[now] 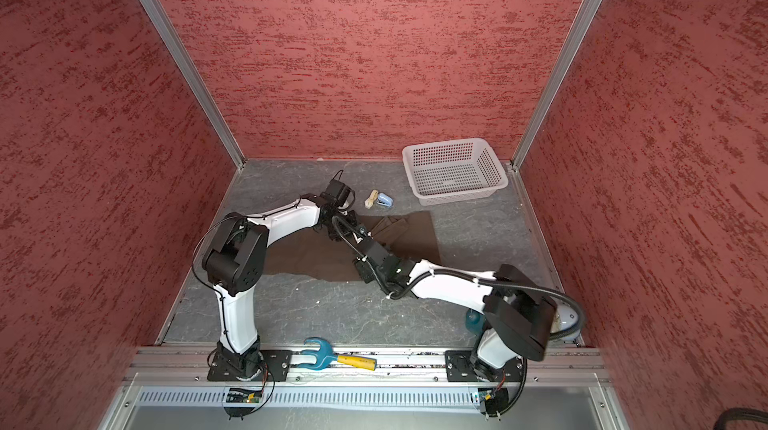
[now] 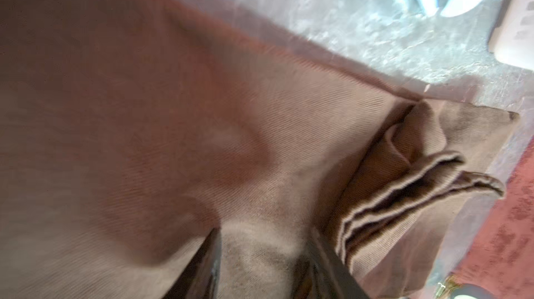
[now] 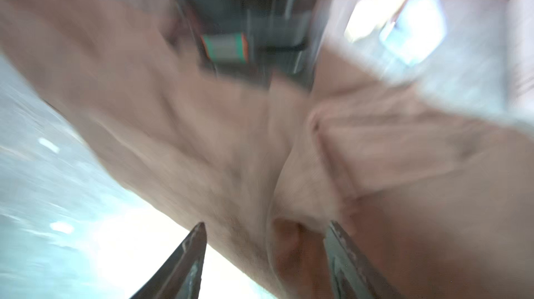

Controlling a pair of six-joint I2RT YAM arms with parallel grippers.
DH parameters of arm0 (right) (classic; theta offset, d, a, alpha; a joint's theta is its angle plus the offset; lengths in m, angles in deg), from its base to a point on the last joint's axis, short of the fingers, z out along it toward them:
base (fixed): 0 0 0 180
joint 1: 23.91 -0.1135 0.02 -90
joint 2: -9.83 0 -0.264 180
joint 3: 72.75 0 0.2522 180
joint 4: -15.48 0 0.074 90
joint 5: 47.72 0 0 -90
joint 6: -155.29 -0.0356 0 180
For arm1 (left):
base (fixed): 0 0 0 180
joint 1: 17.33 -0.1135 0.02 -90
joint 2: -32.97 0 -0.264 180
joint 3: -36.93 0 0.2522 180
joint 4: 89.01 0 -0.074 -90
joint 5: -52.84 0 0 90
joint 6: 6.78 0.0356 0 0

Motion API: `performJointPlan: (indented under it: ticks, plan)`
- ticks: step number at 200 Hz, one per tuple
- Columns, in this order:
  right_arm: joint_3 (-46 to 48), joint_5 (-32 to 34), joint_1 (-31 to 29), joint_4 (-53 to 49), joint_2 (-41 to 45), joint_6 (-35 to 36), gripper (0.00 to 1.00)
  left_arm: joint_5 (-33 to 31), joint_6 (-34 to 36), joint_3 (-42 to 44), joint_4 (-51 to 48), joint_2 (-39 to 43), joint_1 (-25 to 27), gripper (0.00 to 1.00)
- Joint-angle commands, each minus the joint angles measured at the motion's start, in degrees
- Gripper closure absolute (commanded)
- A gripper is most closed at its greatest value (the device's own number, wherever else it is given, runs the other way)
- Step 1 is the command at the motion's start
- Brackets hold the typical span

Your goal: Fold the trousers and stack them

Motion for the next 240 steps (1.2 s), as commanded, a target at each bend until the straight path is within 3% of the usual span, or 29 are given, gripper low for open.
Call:
performJointPlan:
  ticks: [1,20,47,67,91,148,165,189,208,240]
  plan:
    - [4.2,4.4,3.3,5.0,9.4,0.6,0.35,-3.4,3.3,-3.6,-3.6,3.3,2.4,0.46]
    - [7.9,2.5,10.2,5.4,16.4,-3.9,0.38,-4.0,5.7,-6.0,-4.3,3.3,4.9,0.45]
    - [12.1,-11.8,24.5,3.3,20.1,-11.3,0.50,-3.9,9.8,-8.7,-5.0,0.6,9.0,0.44]
    - [14.0,-20.2,30.5,3.2,19.5,-14.2,0.56,-3.0,11.3,-11.0,-6.1,-2.3,10.6,0.44]
    - [15.0,-24.9,34.1,2.8,17.1,-16.5,0.58,-2.6,12.6,-13.1,-7.3,-4.4,12.5,0.44]
    - [15.8,-27.2,37.0,4.3,13.6,-18.7,0.60,-14.2,11.1,-17.5,-16.5,-9.7,13.3,0.45]
    - [16.0,-27.0,37.3,4.3,13.4,-19.0,0.60,-14.6,10.4,-18.2,-17.0,-10.8,12.9,0.45]
    - [16.5,-26.7,37.4,4.4,13.4,-19.3,0.60,-12.9,10.0,-18.7,-16.6,-12.5,13.2,0.63]
    - [17.0,-26.2,37.6,4.2,13.6,-20.1,0.60,-12.1,9.2,-18.7,-17.0,-12.8,13.2,1.00]
    - [17.8,-26.0,37.8,4.9,13.3,-20.3,0.60,-14.1,7.7,-13.8,-17.5,-8.1,12.4,1.00]
